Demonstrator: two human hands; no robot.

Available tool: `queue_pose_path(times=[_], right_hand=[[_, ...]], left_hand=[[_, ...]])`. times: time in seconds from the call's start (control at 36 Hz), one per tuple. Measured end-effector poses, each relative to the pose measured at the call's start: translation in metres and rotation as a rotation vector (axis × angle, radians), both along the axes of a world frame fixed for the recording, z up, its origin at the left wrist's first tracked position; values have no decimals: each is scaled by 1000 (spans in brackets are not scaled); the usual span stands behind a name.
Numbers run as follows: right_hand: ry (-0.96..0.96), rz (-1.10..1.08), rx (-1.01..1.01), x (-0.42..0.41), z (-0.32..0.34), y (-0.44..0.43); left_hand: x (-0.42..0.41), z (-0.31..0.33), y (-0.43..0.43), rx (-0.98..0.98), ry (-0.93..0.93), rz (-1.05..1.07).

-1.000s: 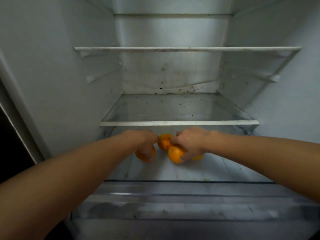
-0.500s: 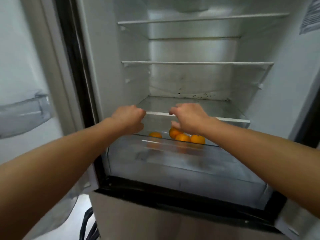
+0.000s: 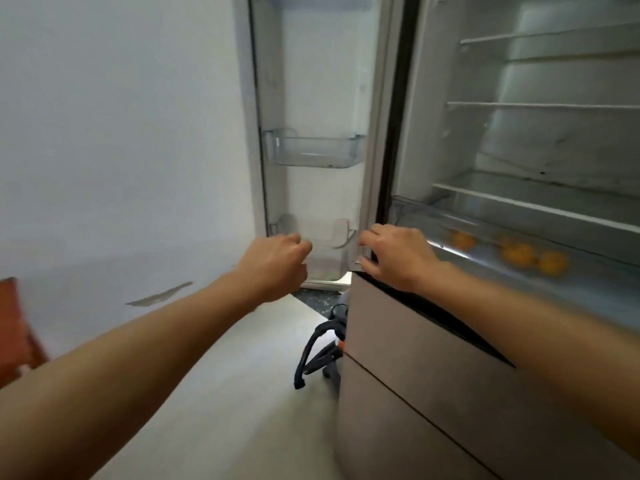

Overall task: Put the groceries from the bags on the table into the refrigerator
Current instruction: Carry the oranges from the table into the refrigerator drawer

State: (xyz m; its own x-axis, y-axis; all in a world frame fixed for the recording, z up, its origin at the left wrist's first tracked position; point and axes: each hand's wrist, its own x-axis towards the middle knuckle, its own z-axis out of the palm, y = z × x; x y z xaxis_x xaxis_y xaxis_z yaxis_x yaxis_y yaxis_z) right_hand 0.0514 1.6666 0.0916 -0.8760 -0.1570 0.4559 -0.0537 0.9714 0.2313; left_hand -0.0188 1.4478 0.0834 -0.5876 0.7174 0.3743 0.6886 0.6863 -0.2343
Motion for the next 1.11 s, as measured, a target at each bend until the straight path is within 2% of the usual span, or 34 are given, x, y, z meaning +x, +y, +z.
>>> queue_pose_path(times=[0.25, 0.44, 0.67, 0.83, 0.94, 1.11], right_hand=[[-79, 278, -21, -37, -42, -193], [-134, 542, -26, -57, -84, -386], [-232, 791, 1, -56, -121, -597], [-282, 961, 42, -66, -138, -728], [-294, 1054, 103, -85, -156, -806], [-356, 1150, 147, -131, -173, -924]], left_hand=[[29, -47, -211, -18, -126, 296], [62, -76, -403, -86, -172, 517], [108, -104, -597, -59, -287, 851], [136, -134, -704, 36, -368, 1037], [144, -152, -769, 8, -376, 1125], [129, -150, -866, 66, -410, 1302]])
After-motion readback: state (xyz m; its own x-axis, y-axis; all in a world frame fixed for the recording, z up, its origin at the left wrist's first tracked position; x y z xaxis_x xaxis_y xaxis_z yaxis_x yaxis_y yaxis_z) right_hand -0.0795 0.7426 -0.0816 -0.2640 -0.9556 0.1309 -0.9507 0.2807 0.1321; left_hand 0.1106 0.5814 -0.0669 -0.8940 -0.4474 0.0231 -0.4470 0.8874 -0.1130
